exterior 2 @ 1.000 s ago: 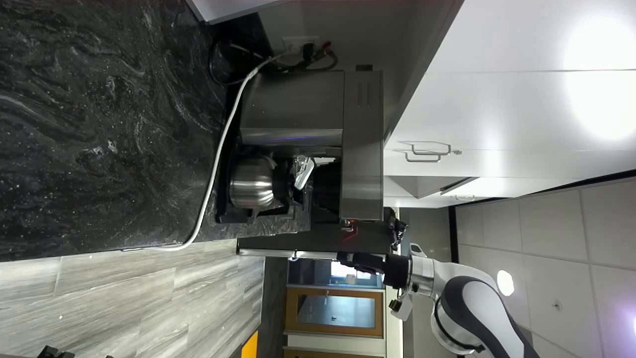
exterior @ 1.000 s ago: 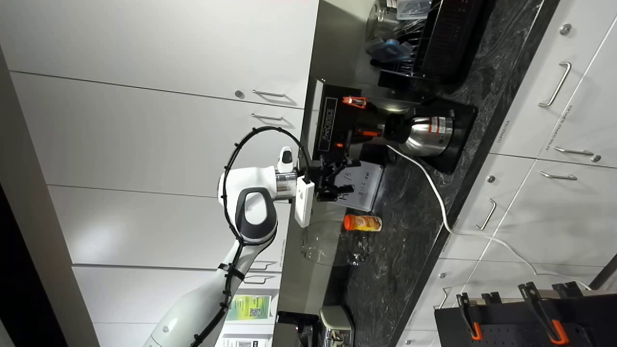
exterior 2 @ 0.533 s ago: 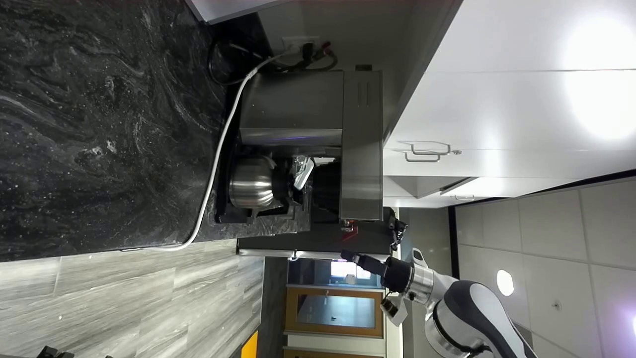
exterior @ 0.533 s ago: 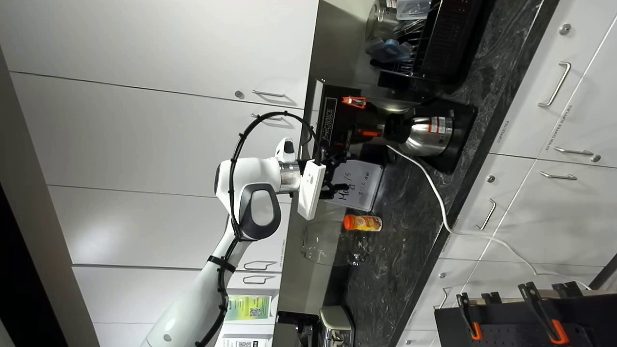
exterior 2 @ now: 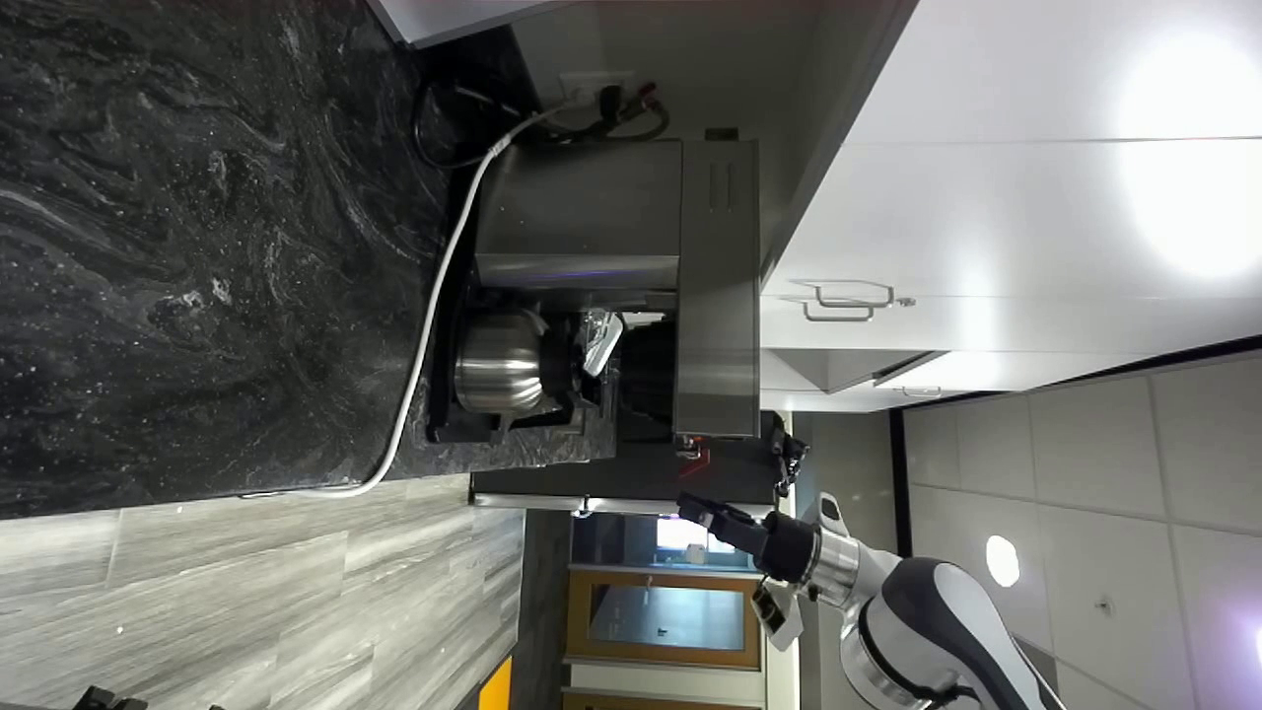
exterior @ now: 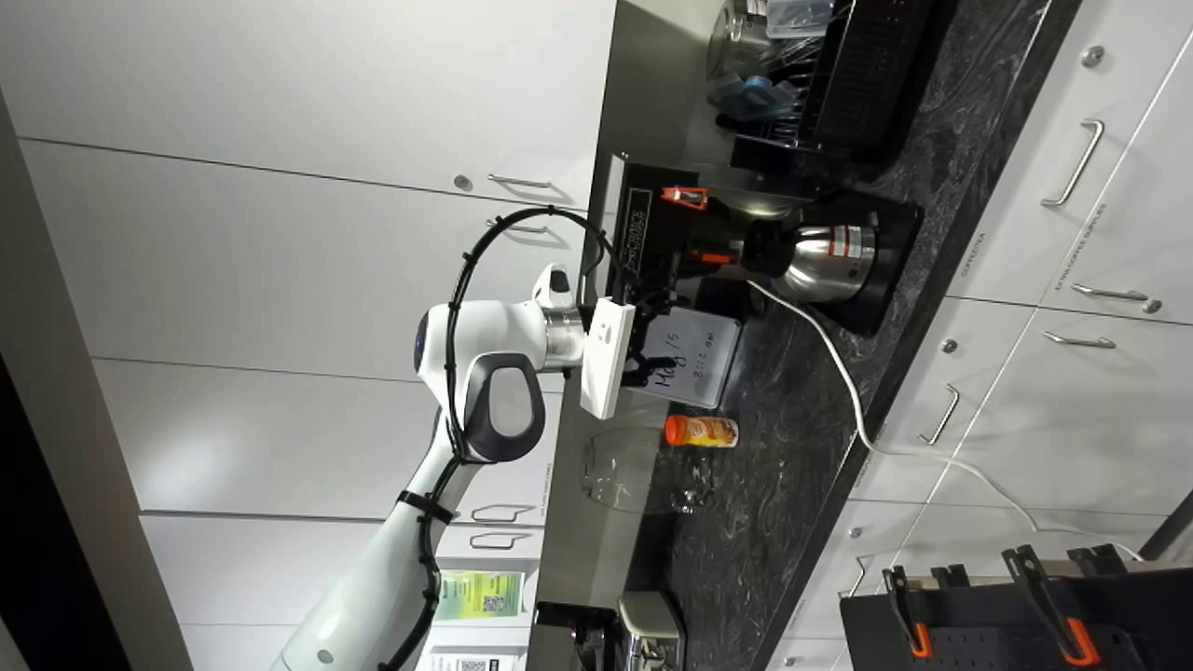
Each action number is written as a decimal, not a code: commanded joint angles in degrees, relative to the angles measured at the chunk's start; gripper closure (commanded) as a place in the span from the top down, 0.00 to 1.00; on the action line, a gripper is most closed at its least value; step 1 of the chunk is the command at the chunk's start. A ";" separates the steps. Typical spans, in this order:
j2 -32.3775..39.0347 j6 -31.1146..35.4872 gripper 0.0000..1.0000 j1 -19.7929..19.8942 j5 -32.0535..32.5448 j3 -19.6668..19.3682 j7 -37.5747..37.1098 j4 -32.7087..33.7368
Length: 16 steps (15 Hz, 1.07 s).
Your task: Switch off the coffeemaker
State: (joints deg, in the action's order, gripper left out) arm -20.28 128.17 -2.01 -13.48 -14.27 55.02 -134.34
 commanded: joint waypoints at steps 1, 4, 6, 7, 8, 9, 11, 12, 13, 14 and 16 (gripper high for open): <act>0.16 0.03 1.00 0.56 -0.62 0.55 0.43 0.11; -0.29 1.66 0.73 0.62 -0.69 0.48 0.85 -0.32; -0.68 3.09 0.70 0.67 -0.70 0.36 1.31 -0.58; -0.71 3.62 0.64 0.64 -0.81 0.21 1.53 -0.51; -0.76 4.60 0.55 0.66 -0.82 0.15 1.59 -0.53; -0.74 5.03 0.48 0.61 -0.92 0.02 1.69 -0.44; -0.62 6.75 0.32 0.29 -1.48 -0.40 2.52 -0.34; -0.57 7.40 0.25 0.12 -1.80 -0.61 2.81 -0.30; -0.49 8.10 0.17 -0.08 -2.15 -0.85 3.39 -0.27; -0.48 9.07 0.10 -0.27 -2.70 -1.05 4.36 -0.35; -0.37 10.70 0.00 -0.34 -3.75 -1.18 5.39 -0.45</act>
State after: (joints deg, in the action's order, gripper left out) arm -20.34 135.96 -1.89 -15.00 -14.85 57.56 -134.35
